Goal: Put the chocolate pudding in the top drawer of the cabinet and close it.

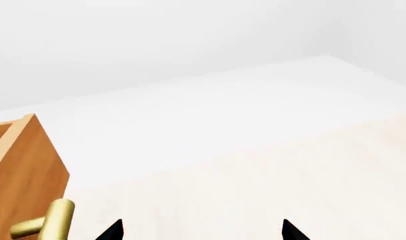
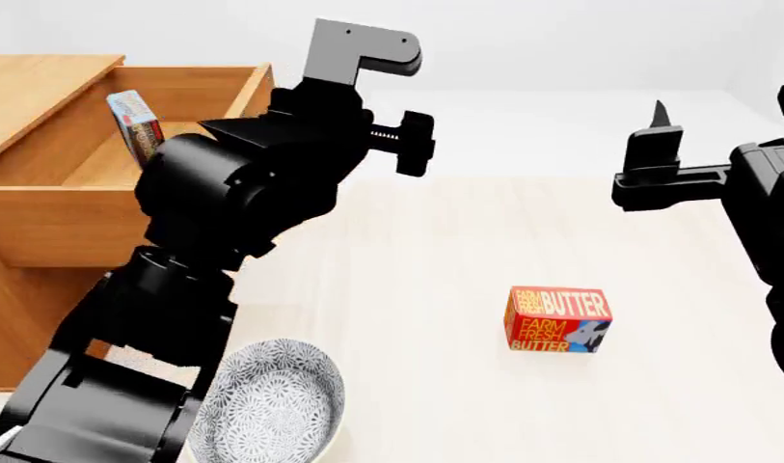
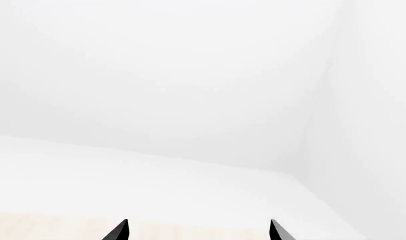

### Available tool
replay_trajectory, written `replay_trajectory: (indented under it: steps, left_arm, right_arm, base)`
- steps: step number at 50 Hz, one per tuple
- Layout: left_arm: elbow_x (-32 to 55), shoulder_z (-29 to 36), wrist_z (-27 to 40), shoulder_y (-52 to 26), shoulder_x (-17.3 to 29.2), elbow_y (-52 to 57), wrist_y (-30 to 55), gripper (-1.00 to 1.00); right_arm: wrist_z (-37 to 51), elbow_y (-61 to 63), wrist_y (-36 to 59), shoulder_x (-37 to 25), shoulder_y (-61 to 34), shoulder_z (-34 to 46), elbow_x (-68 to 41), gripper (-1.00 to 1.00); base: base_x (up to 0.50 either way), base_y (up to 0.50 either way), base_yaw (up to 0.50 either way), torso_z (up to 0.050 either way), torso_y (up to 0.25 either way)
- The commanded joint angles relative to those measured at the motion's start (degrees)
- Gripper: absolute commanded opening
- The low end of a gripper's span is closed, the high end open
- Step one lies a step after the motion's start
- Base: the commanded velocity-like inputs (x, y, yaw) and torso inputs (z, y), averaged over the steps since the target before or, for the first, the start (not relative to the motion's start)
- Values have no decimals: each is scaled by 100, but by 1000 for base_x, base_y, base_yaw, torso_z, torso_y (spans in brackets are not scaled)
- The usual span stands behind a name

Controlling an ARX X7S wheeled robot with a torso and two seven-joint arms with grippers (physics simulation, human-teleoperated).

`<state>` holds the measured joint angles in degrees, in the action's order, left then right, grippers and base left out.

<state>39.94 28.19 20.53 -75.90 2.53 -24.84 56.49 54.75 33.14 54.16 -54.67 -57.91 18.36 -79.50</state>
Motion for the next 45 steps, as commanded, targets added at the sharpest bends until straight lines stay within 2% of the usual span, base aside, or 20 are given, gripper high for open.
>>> replay_trajectory:
  steps: [1, 6, 15, 22, 30, 45]
  left_arm:
    - [178, 623, 18, -278, -242, -1523, -1090, 100]
    - [1082, 1710, -26, -601, -248, -2314, -1634, 100]
    - [3428, 4154, 171, -1017, -251, -3217, -2792, 100]
    - [4945, 5439, 316, -1195, -252, -3452, -2974, 100]
    - [5620, 6071, 278, -1255, -252, -3567, -3136, 100]
    - [5798, 6276, 75, -1178, -252, -4237, -3278, 100]
  right_arm:
    - [-67, -30, -94, -21, 93, -31, 61, 100]
    - [-96, -59, -118, -46, 117, -47, 77, 100]
    - [-113, -52, -150, -64, 183, -46, 105, 100]
    - [-144, -41, -251, -110, 324, -101, 127, 100]
    - [-186, -30, -299, -145, 402, -115, 168, 100]
    - [-203, -74, -340, -138, 482, -100, 223, 100]
  base:
    - [0, 0, 0, 0, 0]
    - [0, 0, 0, 0, 0]
    - [0, 0, 0, 0, 0]
    - [0, 0, 0, 0, 0]
    - [0, 0, 0, 0, 0]
    - [0, 0, 0, 0, 0]
